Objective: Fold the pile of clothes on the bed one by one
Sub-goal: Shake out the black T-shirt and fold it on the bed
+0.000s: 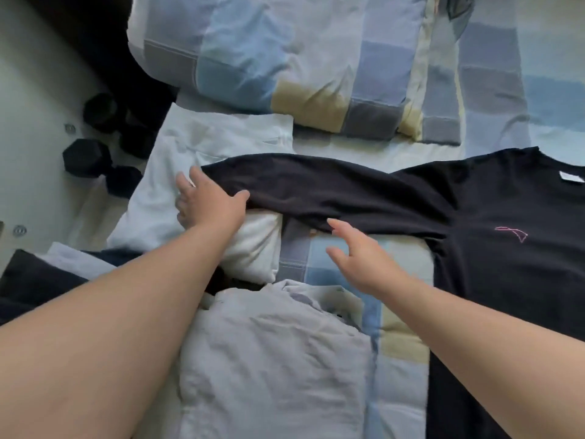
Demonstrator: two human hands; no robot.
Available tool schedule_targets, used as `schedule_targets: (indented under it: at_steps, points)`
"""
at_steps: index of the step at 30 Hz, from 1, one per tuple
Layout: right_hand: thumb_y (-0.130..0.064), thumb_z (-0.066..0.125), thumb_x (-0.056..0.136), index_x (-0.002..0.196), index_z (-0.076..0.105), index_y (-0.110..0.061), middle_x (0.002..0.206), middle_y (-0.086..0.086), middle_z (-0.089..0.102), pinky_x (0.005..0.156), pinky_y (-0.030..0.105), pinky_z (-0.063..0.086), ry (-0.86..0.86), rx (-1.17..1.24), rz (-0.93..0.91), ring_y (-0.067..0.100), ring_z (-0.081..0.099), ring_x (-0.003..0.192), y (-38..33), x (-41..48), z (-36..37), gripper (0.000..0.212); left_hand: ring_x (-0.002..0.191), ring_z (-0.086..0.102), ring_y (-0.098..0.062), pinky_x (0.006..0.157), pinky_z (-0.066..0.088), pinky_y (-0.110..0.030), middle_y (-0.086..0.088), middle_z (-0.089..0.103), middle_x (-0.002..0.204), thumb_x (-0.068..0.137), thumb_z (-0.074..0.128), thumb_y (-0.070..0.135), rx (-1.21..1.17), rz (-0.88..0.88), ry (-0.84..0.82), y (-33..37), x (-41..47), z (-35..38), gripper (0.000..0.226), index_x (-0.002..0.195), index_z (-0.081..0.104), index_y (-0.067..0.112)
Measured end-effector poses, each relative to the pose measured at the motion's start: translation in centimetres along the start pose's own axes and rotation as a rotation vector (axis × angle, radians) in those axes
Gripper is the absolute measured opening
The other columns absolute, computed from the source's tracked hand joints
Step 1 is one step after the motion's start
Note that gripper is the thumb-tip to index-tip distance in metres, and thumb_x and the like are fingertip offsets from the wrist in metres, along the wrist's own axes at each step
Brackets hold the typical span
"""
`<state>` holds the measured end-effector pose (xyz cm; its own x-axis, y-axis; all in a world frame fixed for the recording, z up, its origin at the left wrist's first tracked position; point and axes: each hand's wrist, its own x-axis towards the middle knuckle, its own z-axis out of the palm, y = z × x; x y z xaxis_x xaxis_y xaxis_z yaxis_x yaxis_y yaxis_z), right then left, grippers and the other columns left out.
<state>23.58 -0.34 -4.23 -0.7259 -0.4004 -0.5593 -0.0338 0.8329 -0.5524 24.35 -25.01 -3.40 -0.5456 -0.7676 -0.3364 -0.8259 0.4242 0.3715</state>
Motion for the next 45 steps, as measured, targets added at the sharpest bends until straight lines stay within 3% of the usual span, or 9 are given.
schedule_targets:
  at_steps: [6,8,10,16,19,25,31,37,45]
  points:
    - [-0.037,0.036,0.106,0.159,0.024,-0.026,0.166,-0.004,0.021,0.123,0.034,0.016,-0.075,0.081,-0.12,0.012,0.017,0.152,-9.6,9.1,1.8,0.055,0.128,0.051,-0.033,0.101,0.041,-0.035,-0.009,0.046,0.145,0.081,0.081,0.047,-0.3,-0.233,-0.136,-2.3,5.8,0.5,0.082,0.143,0.039,0.011]
    - [-0.04,0.028,0.107,0.153,0.038,-0.016,0.157,-0.003,0.039,0.111,0.027,0.025,-0.065,0.235,-0.053,0.014,0.032,0.145,-11.5,9.9,1.4,0.052,0.095,0.06,-0.026,0.077,0.042,-0.027,-0.005,0.064,0.103,0.086,0.078,0.035,-0.36,-0.159,-0.145,-2.8,6.5,0.5,0.03,0.098,0.059,0.015]
    - [-0.039,0.023,0.109,0.14,0.05,-0.008,0.133,0.002,0.056,0.099,0.029,0.032,-0.075,0.302,-0.012,0.019,0.048,0.125,-12.2,9.7,0.7,0.052,0.07,0.05,-0.021,0.06,0.037,-0.028,-0.001,0.053,0.072,0.089,0.074,0.03,-0.361,-0.074,-0.186,-2.5,5.6,-0.3,0.036,0.069,0.048,0.016]
    - [-0.061,0.029,0.102,0.134,0.059,-0.029,0.131,-0.006,0.065,0.111,0.039,0.036,-0.164,0.866,0.151,0.014,0.056,0.122,-9.0,6.6,-4.0,0.054,0.077,0.064,-0.02,0.076,0.052,-0.035,-0.004,0.07,0.081,0.081,0.072,0.02,-0.649,0.105,-0.239,3.9,-0.7,-2.4,0.009,0.083,0.069,0.012]
    - [-0.065,0.03,0.1,0.132,0.061,-0.029,0.13,-0.005,0.067,0.114,0.045,0.036,-0.174,1.095,0.141,0.016,0.057,0.126,-5.2,3.9,-9.0,0.057,0.075,0.057,-0.021,0.073,0.049,-0.04,-0.009,0.06,0.078,0.064,0.074,0.032,-0.73,0.205,-0.338,9.5,-6.0,-1.6,0.041,0.083,0.063,-0.003]
    - [-0.063,0.031,0.101,0.132,0.06,-0.018,0.126,0.006,0.068,0.103,0.044,0.048,-0.108,1.363,0.127,0.022,0.065,0.115,6.5,-3.5,-20.9,0.062,0.072,0.042,-0.02,0.069,0.037,-0.039,-0.005,0.041,0.071,0.062,0.073,0.037,-0.717,0.3,-0.493,21.8,-18.3,4.5,0.03,0.058,0.046,0.024]
    - [-0.065,0.03,0.101,0.135,0.058,-0.012,0.125,0.012,0.07,0.104,0.047,0.05,0.041,1.405,0.161,0.029,0.068,0.114,28.4,-13.9,-33.6,0.069,0.084,0.064,-0.03,0.081,0.057,-0.059,-0.015,0.06,0.091,0.074,0.068,0.028,-0.724,0.323,-0.676,37.1,-37.6,18.0,0.045,0.101,0.056,-0.007]
    - [-0.067,0.026,0.101,0.135,0.06,-0.013,0.125,0.011,0.07,0.107,0.047,0.048,0.165,1.46,0.253,0.028,0.067,0.116,49.2,-23.5,-42.7,0.072,0.086,0.067,-0.029,0.081,0.06,-0.055,-0.015,0.062,0.09,0.093,0.065,0.015,-0.632,0.339,-0.85,49.2,-55.4,30.4,0.007,0.093,0.059,0.011]
    - [-0.067,0.024,0.101,0.133,0.059,-0.017,0.13,0.01,0.067,0.11,0.05,0.044,0.368,1.601,0.403,0.028,0.063,0.12,67.0,-32.7,-47.1,0.069,0.076,0.057,-0.022,0.081,0.058,-0.057,-0.011,0.054,0.081,0.092,0.064,0.012,-0.466,0.4,-1.03,57.4,-71.3,42.3,0.025,0.075,0.046,0.017]
